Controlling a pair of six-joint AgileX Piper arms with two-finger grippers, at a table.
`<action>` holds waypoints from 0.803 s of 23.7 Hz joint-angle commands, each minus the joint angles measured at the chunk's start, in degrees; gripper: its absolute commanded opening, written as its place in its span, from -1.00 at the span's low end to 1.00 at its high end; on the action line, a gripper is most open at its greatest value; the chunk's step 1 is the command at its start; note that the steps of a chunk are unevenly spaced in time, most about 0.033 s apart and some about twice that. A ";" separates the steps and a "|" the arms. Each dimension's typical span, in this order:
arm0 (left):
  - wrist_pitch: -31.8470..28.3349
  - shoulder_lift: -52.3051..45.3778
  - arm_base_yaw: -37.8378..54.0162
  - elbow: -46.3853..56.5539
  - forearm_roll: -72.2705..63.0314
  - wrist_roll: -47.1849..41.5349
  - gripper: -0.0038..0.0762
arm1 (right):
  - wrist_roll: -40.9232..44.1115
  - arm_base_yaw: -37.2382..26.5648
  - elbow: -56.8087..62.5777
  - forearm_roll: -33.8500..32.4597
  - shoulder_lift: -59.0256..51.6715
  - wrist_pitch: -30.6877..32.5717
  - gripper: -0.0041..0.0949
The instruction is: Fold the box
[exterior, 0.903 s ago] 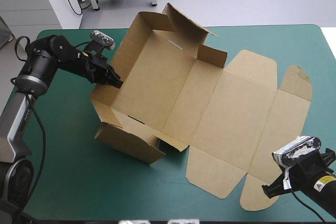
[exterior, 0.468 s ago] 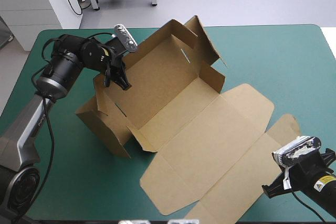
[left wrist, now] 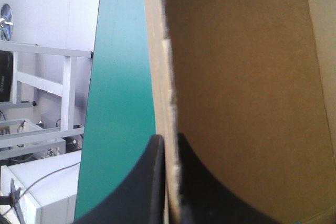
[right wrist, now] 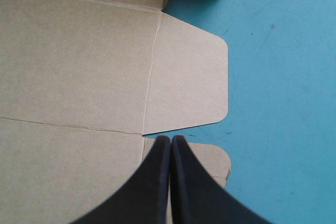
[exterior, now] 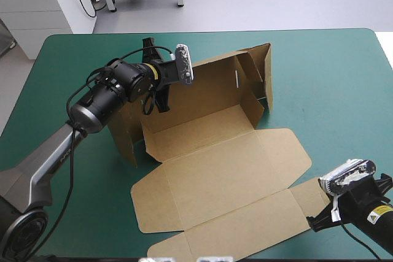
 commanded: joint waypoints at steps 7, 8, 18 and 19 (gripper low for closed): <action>-19.50 -12.17 -0.79 14.89 -0.53 4.63 -0.92 | -0.44 -0.41 -1.41 0.60 0.30 -3.35 -0.95; -21.71 -13.87 -0.79 17.34 -0.75 4.75 -0.92 | -0.44 -0.41 -1.41 0.60 0.30 -3.35 -0.95; -35.72 -17.19 -2.04 27.63 2.29 6.11 -0.92 | 1.27 -0.41 -1.41 0.85 0.30 -4.87 -0.95; -37.94 -17.19 -2.04 29.36 5.07 6.11 -0.92 | 1.27 -0.41 -1.41 0.85 0.30 -5.22 -0.95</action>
